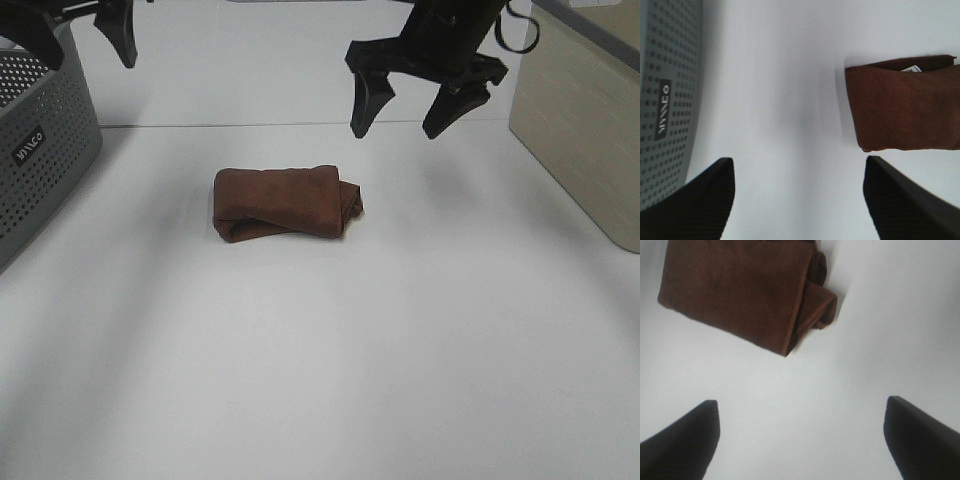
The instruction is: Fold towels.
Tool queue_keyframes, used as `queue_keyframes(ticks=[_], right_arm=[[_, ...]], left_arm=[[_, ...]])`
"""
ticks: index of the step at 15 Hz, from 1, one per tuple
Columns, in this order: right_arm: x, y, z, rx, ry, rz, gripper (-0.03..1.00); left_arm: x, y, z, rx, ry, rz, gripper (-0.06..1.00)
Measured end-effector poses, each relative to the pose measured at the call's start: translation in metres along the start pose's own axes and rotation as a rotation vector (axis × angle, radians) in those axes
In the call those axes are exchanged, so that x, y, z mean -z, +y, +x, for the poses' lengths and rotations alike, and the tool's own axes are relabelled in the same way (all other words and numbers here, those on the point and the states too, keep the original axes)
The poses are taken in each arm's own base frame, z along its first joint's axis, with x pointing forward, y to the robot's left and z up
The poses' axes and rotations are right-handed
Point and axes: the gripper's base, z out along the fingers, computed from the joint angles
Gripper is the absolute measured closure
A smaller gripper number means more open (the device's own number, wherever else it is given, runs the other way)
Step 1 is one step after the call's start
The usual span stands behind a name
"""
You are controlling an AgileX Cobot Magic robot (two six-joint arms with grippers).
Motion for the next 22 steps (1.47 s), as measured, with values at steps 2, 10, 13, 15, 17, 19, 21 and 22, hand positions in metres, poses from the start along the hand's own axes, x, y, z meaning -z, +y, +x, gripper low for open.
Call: queue_keyframes(ticks=[2, 10, 13, 15, 17, 19, 21, 22], right_arm=[[0.03, 0.006, 0.006, 0.006, -0.025, 0.0, 0.13], [0.104, 0.009, 0.109, 0.031, 0.0, 0.094, 0.13], [0.132, 0.011, 0.174, 0.037, -0.018, 0.102, 0.13], [0.143, 0.011, 0.22, 0.042, -0.053, 0.102, 0.13], [0.149, 0.01, 0.265, 0.048, -0.104, 0.101, 0.13], [0.152, 0.009, 0.306, 0.058, -0.184, 0.099, 0.13], [0.153, 0.007, 0.343, 0.091, -0.296, 0.099, 0.13], [0.153, 0.006, 0.36, 0.112, -0.35, 0.101, 0.13]], left_arm=[[0.025, 0.003, 0.005, -0.034, -0.038, -0.007, 0.26], [0.102, 0.038, 0.123, -0.078, 0.003, -0.022, 0.26], [0.12, 0.059, 0.196, -0.081, 0.008, -0.023, 0.26], [0.131, 0.072, 0.244, -0.079, -0.031, -0.012, 0.26], [0.143, 0.084, 0.288, -0.072, -0.116, 0.022, 0.26], [0.152, 0.092, 0.327, -0.102, -0.222, 0.071, 0.26], [0.154, 0.1, 0.365, -0.173, -0.355, 0.116, 0.26], [0.152, 0.102, 0.378, -0.205, -0.418, 0.141, 0.26]])
